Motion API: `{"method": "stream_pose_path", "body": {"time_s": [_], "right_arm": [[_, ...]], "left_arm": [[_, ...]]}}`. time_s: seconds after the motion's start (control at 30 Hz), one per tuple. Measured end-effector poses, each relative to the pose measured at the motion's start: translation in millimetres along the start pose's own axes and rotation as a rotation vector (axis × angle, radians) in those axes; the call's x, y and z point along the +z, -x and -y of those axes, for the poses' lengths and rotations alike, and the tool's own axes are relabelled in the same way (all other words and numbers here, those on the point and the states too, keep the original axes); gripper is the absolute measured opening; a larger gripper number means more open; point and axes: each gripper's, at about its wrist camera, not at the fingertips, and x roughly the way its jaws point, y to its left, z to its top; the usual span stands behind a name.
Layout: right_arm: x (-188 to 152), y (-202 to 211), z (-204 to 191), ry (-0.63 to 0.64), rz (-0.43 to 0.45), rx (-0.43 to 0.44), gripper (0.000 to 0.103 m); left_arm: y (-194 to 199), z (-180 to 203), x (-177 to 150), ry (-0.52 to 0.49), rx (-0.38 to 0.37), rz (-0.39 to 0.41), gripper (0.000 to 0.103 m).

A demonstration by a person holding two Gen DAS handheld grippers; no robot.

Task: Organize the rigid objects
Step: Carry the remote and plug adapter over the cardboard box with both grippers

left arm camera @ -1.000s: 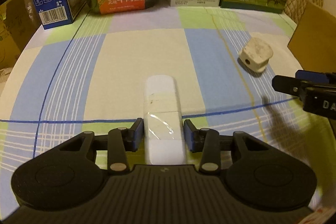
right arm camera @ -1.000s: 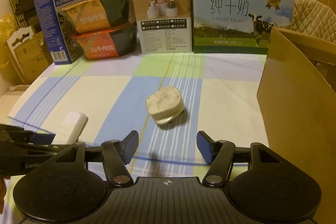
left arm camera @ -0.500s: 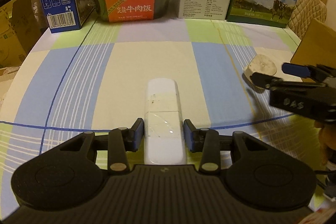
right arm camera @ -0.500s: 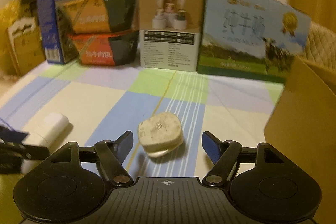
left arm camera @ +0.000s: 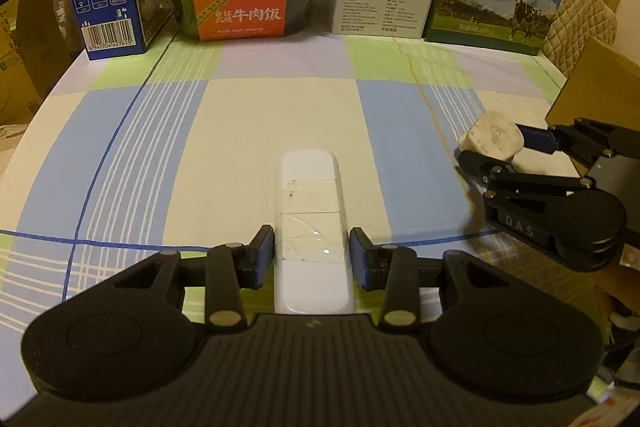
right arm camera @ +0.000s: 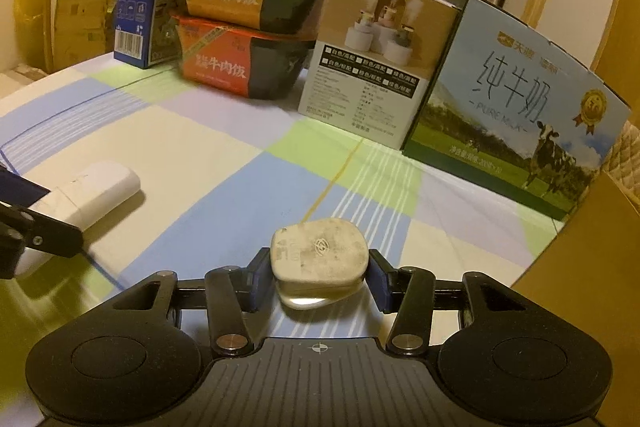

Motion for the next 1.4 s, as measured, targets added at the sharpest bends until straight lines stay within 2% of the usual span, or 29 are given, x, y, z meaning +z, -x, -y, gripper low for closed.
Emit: {"method": "stream_pose_path", "body": {"time_s": [0.27,0.5,0.7,0.9,1.13,1.27,1.4], "right_arm": [[3.1,27.7,14.0,-0.137,-0.032,0.007,0.046],[-6.0,57.4,15.0,-0.197,-0.038,0.009,0.046],[-26.1,105.1,11.8,-0.268,-0.043,-0.005,0.046],[-49.2,156.3,1.6,-0.316,-0.076,-0.014,0.046],[-56.6,226.7,-7.1,-0.335,-0.035,0.003,0.046],[-59.0,262.2,-4.6,-0.384,-0.021,0.017,0.046],[-59.9,290.9,-3.9,-0.381,0.001,0.008,0.046]], "left_arm": [[5.6,5.8,-1.0,-0.014,-0.008,0.016,0.035],[20.1,22.0,-3.6,-0.028,-0.025,0.027,0.035],[42.7,48.8,-13.2,-0.051,-0.060,0.046,0.035],[86.4,71.8,-35.4,-0.028,-0.072,0.053,0.035],[153.6,87.9,-61.4,0.005,-0.077,0.063,0.035],[187.0,99.2,-69.2,0.008,-0.072,0.081,0.035],[214.2,111.6,-75.0,0.002,-0.069,0.098,0.035]]}}
